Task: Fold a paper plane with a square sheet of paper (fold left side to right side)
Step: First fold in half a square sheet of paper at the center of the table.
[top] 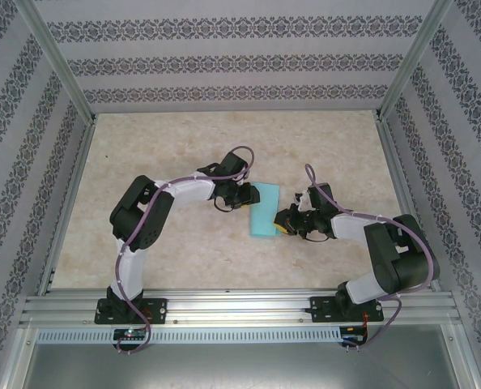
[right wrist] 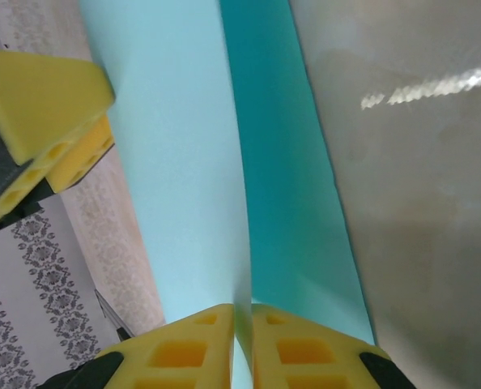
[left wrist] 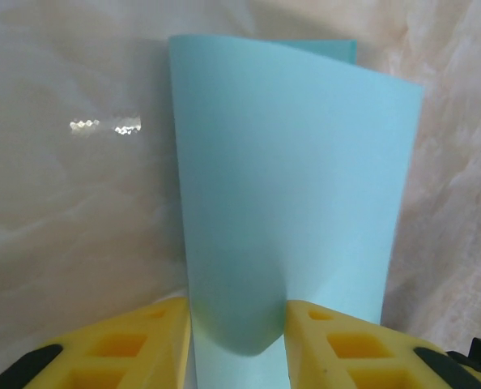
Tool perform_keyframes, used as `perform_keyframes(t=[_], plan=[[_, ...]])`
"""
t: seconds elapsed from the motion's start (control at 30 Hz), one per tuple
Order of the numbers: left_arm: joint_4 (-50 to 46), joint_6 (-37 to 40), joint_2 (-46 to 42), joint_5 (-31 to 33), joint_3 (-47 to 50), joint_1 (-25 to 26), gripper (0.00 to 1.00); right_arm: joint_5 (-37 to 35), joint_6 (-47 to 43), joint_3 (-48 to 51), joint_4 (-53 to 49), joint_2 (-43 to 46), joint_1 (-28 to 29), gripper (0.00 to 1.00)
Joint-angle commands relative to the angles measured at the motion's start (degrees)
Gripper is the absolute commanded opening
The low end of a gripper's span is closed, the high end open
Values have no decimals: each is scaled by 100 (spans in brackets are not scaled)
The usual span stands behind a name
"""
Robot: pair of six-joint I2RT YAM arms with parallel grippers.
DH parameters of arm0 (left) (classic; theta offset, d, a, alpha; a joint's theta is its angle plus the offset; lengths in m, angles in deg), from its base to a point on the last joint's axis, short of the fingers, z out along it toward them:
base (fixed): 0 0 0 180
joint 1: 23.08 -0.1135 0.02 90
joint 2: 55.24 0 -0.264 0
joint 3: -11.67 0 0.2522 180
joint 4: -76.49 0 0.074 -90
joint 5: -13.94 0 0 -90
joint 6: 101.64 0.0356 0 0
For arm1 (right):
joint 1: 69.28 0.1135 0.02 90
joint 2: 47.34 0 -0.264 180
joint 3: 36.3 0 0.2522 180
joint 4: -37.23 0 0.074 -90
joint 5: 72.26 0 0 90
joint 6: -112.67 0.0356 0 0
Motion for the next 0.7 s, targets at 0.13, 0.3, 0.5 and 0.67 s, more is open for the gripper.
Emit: perform_keyframes(t=[0.13,0.3,0.5,0.67], plan=[[-275,246,-31,91,56,45,47,-147,33,-53,202,-162,-24,14],[-66,186,-273,-28,250,45,57,-164,7,-126,198,-225,-32,14],[-5,113,-367,-213,335,49,62,-155,5,-190,217,-285,-30,14],[80,89,-352,-327,383,67,64,-177,15,-219,244,-304,-29,15]])
